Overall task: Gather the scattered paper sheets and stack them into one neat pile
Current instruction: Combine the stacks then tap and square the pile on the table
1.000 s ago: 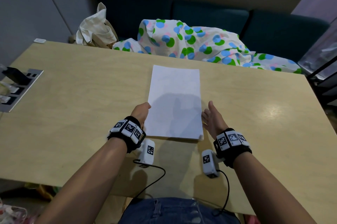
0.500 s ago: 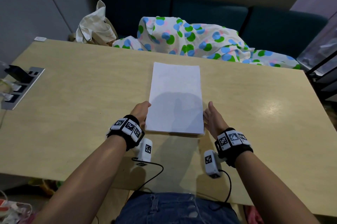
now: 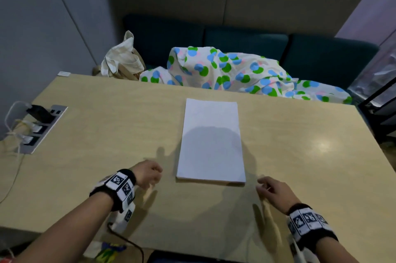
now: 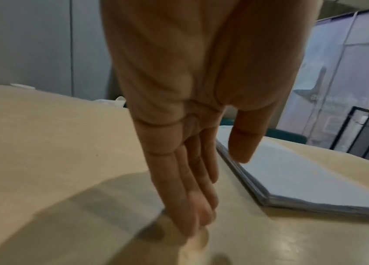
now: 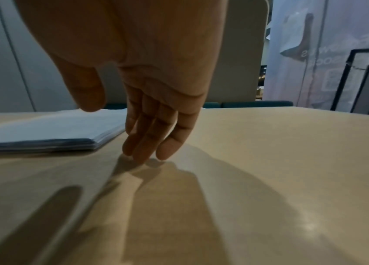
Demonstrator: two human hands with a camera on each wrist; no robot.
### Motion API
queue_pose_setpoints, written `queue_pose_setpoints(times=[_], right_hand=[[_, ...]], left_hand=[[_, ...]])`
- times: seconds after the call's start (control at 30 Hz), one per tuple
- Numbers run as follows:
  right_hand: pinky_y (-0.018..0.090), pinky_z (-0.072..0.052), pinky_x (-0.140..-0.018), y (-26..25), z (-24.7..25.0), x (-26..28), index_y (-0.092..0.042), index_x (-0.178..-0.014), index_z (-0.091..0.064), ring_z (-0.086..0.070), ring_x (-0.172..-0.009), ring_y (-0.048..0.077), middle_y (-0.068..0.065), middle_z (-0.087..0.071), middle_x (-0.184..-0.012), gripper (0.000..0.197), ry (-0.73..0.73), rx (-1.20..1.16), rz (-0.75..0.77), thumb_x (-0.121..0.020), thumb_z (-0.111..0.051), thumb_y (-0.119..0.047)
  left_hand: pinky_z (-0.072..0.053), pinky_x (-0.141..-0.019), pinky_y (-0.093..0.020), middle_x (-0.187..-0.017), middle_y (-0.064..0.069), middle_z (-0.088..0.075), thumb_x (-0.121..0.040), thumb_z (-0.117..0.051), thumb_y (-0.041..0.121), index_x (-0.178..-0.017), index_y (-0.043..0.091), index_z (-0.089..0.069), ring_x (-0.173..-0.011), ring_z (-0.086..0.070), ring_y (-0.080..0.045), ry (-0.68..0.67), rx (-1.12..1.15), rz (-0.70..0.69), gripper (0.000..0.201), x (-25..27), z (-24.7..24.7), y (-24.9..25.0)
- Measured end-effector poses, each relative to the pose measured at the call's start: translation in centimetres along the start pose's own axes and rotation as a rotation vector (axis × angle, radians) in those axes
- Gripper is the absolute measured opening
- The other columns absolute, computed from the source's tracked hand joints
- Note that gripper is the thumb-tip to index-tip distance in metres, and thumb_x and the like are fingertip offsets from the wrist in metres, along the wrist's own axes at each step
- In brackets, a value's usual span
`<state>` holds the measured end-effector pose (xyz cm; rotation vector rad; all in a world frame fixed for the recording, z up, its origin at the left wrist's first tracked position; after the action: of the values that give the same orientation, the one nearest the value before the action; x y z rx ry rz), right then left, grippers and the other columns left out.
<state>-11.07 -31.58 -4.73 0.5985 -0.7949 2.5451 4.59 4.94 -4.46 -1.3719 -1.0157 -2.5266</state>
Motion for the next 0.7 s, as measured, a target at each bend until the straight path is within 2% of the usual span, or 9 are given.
queue_pose_setpoints(times=[0.07, 0.13, 0.2, 0.27, 0.3, 0.4, 0.5, 0.57, 0.7], right_hand=[[0.020, -0.041, -0.075, -0.3, -0.1, -0.4, -0.011, -0.120, -0.061, -0.061, -0.091, 0.018, 0.009, -0.068, -0.111, 0.030, 0.075, -0.087, -0.014, -0.093, -0.055, -0.024], [0.017, -0.047, -0.068, -1.6, -0.3, -1.1, -0.003, -0.117, -0.063, -0.064, -0.081, 0.020, 0.012, -0.070, -0.099, 0.028, 0.110, -0.231, -0.042, -0.093, -0.055, -0.015], [0.026, -0.052, -0.077, -2.9, -0.8, -2.1, -0.003, -0.119, -0.062, -0.066, -0.091, 0.025, 0.014, -0.069, -0.106, 0.031, 0.129, -0.272, -0.073, -0.093, -0.053, -0.016], [0.032, -0.049, -0.088, -4.3, -1.2, -3.0, -0.005, -0.121, -0.062, -0.062, -0.105, 0.029, 0.012, -0.066, -0.117, 0.034, 0.130, -0.258, -0.107, -0.092, -0.052, -0.021], [0.034, -0.049, -0.088, -4.9, -1.4, -3.3, -0.005, -0.119, -0.064, -0.062, -0.104, 0.030, 0.013, -0.067, -0.116, 0.033, 0.116, -0.268, -0.120, -0.092, -0.051, -0.020], [0.042, -0.050, -0.083, -6.0, -1.7, -3.7, 0.006, -0.107, -0.065, -0.061, -0.099, 0.038, 0.025, -0.067, -0.107, 0.031, 0.103, -0.255, -0.156, -0.089, -0.047, -0.012], [0.044, -0.050, -0.086, -6.2, -1.9, -3.6, 0.010, -0.105, -0.063, -0.060, -0.101, 0.041, 0.029, -0.066, -0.107, 0.031, 0.125, -0.241, -0.159, -0.087, -0.047, -0.009], [0.040, -0.050, -0.085, -6.3, -1.9, -3.5, 0.008, -0.104, -0.064, -0.061, -0.100, 0.039, 0.026, -0.067, -0.104, 0.029, 0.126, -0.237, -0.158, -0.088, -0.047, -0.008], [0.031, -0.038, -0.065, -6.3, -2.2, -3.5, 0.010, -0.090, -0.062, -0.056, -0.078, 0.034, 0.025, -0.061, -0.083, 0.023, 0.120, -0.227, -0.160, -0.085, -0.048, -0.008]], left_hand=[[-0.042, -0.044, -0.020, -0.073, -0.007, -0.059, -0.091, -0.052, 0.003, -0.116, 0.000, -0.055, -0.047, -0.053, -0.011, 0.048, 0.097, -0.033, 0.025, -0.2, -0.7, 0.3], [-0.043, -0.042, -0.018, -0.071, -0.009, -0.060, -0.090, -0.054, 0.000, -0.106, 0.001, -0.058, -0.046, -0.056, -0.011, 0.071, 0.161, -0.071, 0.017, -0.3, -1.8, 1.4], [-0.045, -0.050, -0.021, -0.071, -0.010, -0.060, -0.087, -0.055, 0.002, -0.088, 0.009, -0.062, -0.057, -0.056, -0.020, 0.131, 0.150, -0.112, 0.010, -0.7, -2.8, 2.5], [-0.039, -0.055, -0.026, -0.063, -0.011, -0.051, -0.081, -0.049, 0.001, -0.064, 0.013, -0.053, -0.058, -0.046, -0.022, 0.228, 0.111, -0.117, 0.022, -1.5, -3.4, 3.2], [-0.036, -0.057, -0.029, -0.061, -0.012, -0.047, -0.079, -0.047, 0.000, -0.058, 0.013, -0.048, -0.059, -0.043, -0.022, 0.252, 0.113, -0.099, 0.025, -2.0, -3.6, 3.4], [-0.049, -0.061, -0.042, -0.070, -0.017, -0.055, -0.079, -0.047, -0.001, -0.068, 0.005, -0.058, -0.064, -0.049, -0.026, 0.270, 0.129, -0.031, 0.017, -3.6, -3.7, 3.4], [-0.054, -0.070, -0.037, -0.087, -0.022, -0.072, -0.083, -0.047, 0.003, -0.084, -0.007, -0.070, -0.070, -0.059, -0.028, 0.287, 0.071, -0.018, 0.024, -5.0, -3.6, 3.1], [-0.055, -0.072, -0.036, -0.094, -0.023, -0.073, -0.083, -0.047, 0.003, -0.093, -0.008, -0.071, -0.072, -0.062, -0.030, 0.283, 0.052, -0.007, 0.029, -5.3, -3.7, 3.1], [-0.058, -0.084, -0.044, -0.089, -0.017, -0.073, -0.084, -0.047, 0.004, -0.084, -0.008, -0.067, -0.082, -0.069, -0.033, 0.302, 0.037, 0.001, 0.023, -5.7, -3.6, 3.3]])
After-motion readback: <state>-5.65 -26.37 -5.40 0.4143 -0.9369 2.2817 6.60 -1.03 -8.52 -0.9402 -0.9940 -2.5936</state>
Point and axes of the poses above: each hand's wrist, its own x-axis away from the middle knuckle, its own z-axis out of the back of the hand, y = z × x, the point moved 2 cm from there along -x, towards the middle knuckle
